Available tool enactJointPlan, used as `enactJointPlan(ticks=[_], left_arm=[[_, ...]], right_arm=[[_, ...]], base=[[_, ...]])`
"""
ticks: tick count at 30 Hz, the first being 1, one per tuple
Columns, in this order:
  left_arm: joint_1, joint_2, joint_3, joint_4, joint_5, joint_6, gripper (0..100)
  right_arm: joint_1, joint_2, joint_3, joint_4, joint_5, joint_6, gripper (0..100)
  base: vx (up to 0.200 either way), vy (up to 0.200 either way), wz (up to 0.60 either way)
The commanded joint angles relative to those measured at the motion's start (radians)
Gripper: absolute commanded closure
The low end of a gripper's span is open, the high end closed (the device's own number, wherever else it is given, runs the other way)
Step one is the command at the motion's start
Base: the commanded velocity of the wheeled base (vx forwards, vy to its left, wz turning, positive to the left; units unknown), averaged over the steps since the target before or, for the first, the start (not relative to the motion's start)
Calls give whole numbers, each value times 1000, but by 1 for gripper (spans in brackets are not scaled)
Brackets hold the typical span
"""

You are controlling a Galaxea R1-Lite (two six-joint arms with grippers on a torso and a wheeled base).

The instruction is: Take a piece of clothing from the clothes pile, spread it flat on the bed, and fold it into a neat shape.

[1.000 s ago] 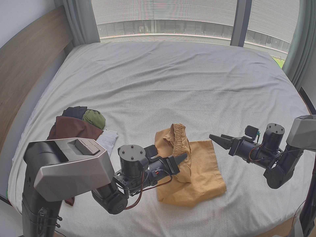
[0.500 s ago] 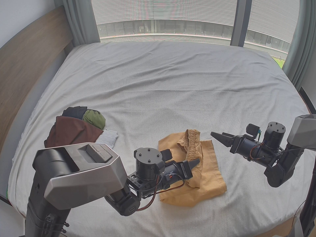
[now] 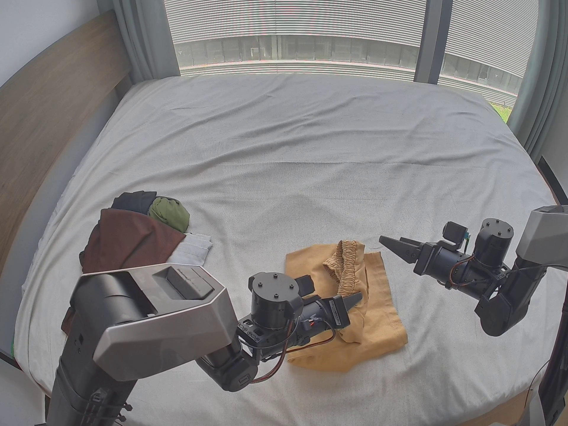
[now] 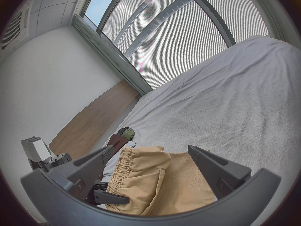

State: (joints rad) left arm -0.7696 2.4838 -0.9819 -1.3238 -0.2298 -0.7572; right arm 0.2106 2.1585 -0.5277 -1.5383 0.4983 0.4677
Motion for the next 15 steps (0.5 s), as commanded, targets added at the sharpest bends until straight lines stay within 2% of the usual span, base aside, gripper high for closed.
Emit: enactJointPlan(ticks=[1, 2, 6, 10, 15], left_arm=[[1, 12, -1, -2, 0, -1, 100], [1, 12, -1, -2, 0, -1, 0], [1, 10, -11, -9, 1, 1, 0], [7, 6, -26, -14, 47, 4, 0], [36, -2, 6, -38, 49, 12, 0]], right_arm=[[1, 0, -5, 0, 0, 0, 0], [1, 0, -5, 0, 0, 0, 0], [1, 1, -5, 0, 0, 0, 0], [3, 4, -3, 0, 0, 0, 0], [6, 9, 0, 0, -1, -1, 0]], base=[[0, 0, 0], [0, 0, 0], [0, 0, 0], [0, 0, 0], [0, 0, 0]])
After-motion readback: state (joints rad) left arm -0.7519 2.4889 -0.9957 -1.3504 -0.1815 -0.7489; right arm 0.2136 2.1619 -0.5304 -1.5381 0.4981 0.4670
